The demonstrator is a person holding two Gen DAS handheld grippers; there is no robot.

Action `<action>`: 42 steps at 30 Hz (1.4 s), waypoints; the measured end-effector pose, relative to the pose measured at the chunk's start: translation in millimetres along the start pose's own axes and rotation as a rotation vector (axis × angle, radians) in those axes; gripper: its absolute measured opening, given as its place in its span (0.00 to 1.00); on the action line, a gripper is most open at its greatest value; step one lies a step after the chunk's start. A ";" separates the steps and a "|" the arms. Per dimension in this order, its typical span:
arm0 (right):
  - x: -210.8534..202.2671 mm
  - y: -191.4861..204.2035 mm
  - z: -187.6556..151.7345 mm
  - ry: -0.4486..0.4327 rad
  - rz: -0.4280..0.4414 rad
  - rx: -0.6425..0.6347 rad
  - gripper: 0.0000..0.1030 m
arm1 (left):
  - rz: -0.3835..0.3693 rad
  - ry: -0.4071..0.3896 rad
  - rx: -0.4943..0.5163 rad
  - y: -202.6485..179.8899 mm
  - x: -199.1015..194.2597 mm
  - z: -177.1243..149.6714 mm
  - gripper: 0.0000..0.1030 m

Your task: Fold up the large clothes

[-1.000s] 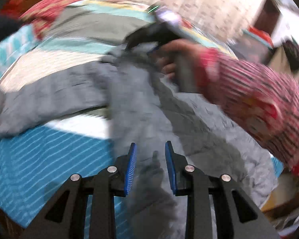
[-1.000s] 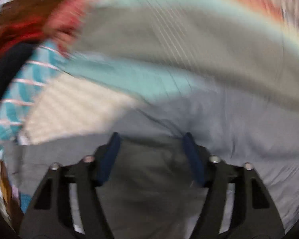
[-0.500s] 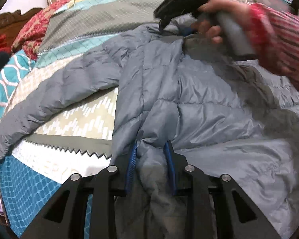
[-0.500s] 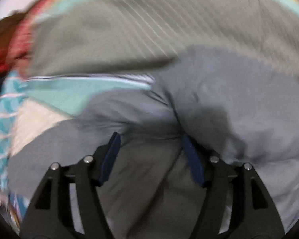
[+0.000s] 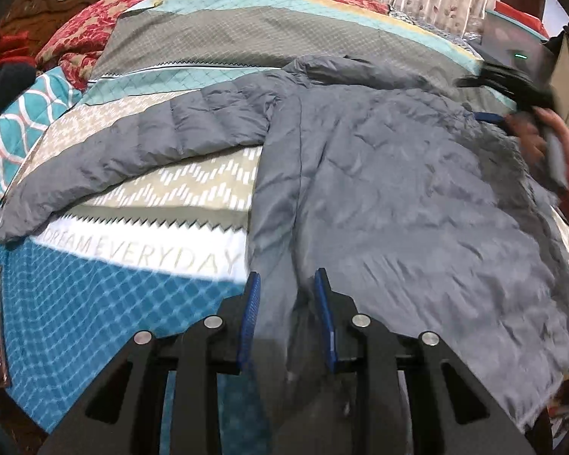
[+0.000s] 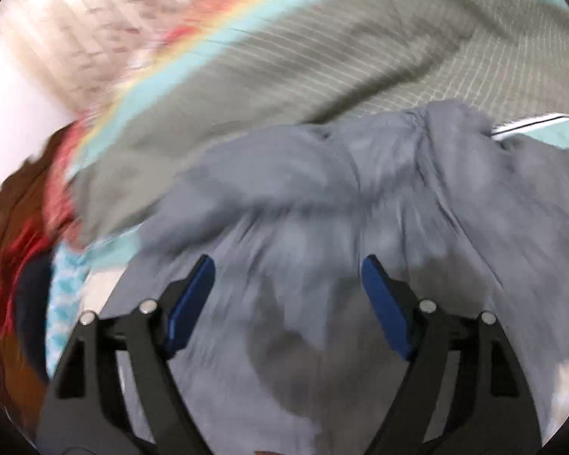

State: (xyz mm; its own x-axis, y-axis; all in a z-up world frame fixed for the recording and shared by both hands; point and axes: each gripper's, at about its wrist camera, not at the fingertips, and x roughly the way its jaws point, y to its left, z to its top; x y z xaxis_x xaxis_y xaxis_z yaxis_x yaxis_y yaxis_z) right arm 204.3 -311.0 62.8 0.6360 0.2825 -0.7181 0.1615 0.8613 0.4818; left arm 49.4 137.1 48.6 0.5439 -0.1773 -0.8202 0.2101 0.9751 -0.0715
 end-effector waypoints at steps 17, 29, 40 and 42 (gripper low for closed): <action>-181.0 -115.4 -277.2 0.164 -0.139 -0.055 0.63 | -0.353 0.228 -0.349 37.0 -13.8 -75.3 0.37; -251.0 -90.8 -278.7 0.006 -0.313 -0.230 0.05 | -0.070 0.258 -0.145 -7.3 -32.0 -79.8 0.00; -258.0 -132.3 -313.7 0.019 -0.244 -0.104 0.52 | -0.056 0.176 -0.082 8.1 -79.8 -77.7 0.00; -285.8 -141.7 -296.3 -0.067 -0.198 -0.029 0.52 | -0.018 0.106 -0.102 20.3 -98.9 -63.9 0.00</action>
State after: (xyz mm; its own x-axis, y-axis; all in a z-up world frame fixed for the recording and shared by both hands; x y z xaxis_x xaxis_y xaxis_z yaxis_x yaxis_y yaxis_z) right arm -224.0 -388.6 51.0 0.6430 0.0790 -0.7618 0.2666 0.9094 0.3194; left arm -52.0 182.9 91.9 0.4511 -0.1848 -0.8731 0.1325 0.9813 -0.1393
